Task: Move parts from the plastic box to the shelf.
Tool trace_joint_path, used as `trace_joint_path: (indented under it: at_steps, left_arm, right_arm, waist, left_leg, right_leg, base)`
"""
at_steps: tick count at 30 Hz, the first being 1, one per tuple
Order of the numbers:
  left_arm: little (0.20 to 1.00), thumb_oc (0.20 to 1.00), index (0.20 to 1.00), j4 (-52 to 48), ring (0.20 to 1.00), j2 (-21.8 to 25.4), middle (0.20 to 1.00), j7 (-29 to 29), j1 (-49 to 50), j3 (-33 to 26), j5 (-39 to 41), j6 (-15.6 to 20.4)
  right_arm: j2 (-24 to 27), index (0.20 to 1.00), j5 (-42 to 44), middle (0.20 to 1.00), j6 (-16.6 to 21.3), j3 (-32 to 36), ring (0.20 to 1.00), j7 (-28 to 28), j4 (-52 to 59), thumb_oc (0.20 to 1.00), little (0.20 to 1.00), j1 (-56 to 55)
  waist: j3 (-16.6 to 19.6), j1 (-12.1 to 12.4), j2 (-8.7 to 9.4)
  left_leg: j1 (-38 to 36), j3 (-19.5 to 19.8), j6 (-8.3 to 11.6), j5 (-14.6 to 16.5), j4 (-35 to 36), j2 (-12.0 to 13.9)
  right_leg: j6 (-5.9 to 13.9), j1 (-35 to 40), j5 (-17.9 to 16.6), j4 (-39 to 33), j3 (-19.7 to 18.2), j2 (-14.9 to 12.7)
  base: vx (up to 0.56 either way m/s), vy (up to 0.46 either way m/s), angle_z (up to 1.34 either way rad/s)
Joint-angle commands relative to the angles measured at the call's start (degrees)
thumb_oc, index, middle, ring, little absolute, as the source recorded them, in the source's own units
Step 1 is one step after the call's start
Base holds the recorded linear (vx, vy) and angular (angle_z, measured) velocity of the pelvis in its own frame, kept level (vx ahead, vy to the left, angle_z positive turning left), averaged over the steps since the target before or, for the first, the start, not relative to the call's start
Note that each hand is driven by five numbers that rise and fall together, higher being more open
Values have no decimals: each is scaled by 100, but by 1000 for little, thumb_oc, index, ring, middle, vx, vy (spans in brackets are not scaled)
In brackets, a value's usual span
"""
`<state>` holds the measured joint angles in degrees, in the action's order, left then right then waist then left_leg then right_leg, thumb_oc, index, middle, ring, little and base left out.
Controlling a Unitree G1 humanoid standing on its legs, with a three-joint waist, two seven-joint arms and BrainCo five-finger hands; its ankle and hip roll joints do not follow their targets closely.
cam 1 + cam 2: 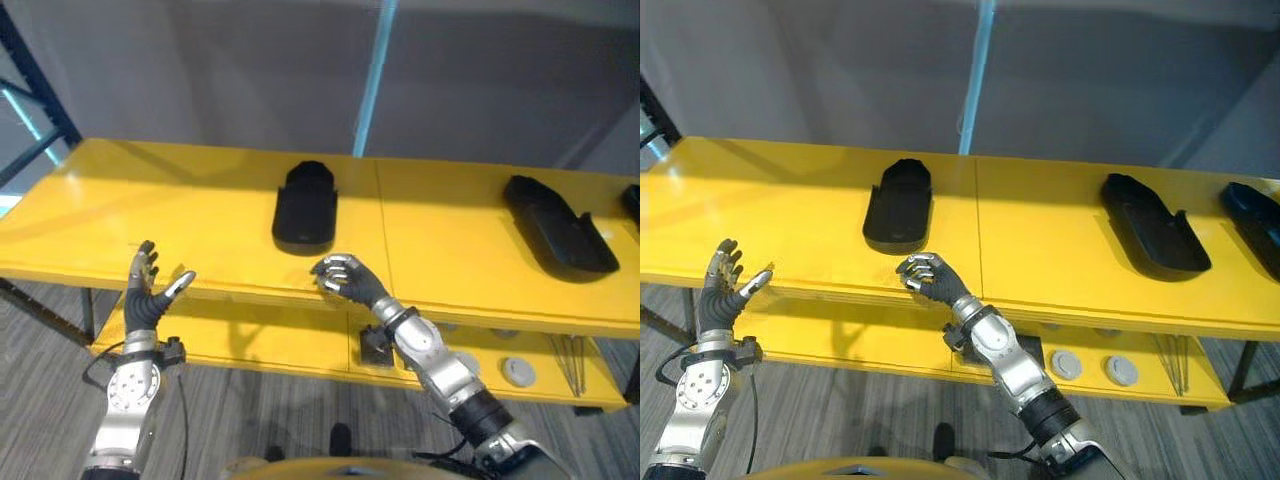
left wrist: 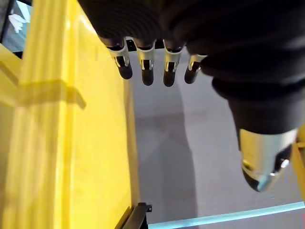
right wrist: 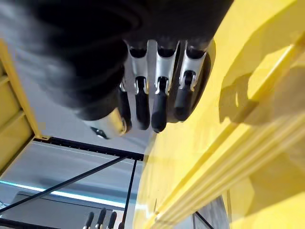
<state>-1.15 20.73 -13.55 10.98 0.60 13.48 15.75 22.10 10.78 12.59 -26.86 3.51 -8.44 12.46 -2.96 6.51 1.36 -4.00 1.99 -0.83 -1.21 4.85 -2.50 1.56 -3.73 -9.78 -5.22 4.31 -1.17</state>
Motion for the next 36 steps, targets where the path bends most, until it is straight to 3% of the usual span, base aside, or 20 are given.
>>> trace_joint_path:
  at_steps: [1,9,36]
  left_arm:
    - [1000,1000,1000,-78,1000,375,1000,151,-408,87,132,207]
    - [1000,1000,1000,-199,1000,500,1000,310,-547,465,402,198]
    - [1000,1000,1000,81,1000,641,1000,370,-877,1003,368,71]
  right_arm:
    - [-324,200,249,200,234,-11,200,-357,-168,200,200,577]
    - [-554,200,447,200,267,133,200,-725,-738,200,200,1162]
    - [-623,200,455,200,254,113,200,-1087,-1491,200,200,1886]
  waist:
    - [-34,-28,49]
    - [-206,190,-21]
    - [-499,431,11]
  left_leg:
    - [127,379,80,392,15,49]
    - [324,515,79,315,15,18]
    - [935,858,161,112,15,7]
  right_leg:
    - [353,776,983,67,66,-280]
    - [359,660,965,28,207,-293]
    - [334,209,979,22,517,-223]
  base:
    - [-2,-4,21]
    - [-9,-3,13]
    - [-9,-1,6]
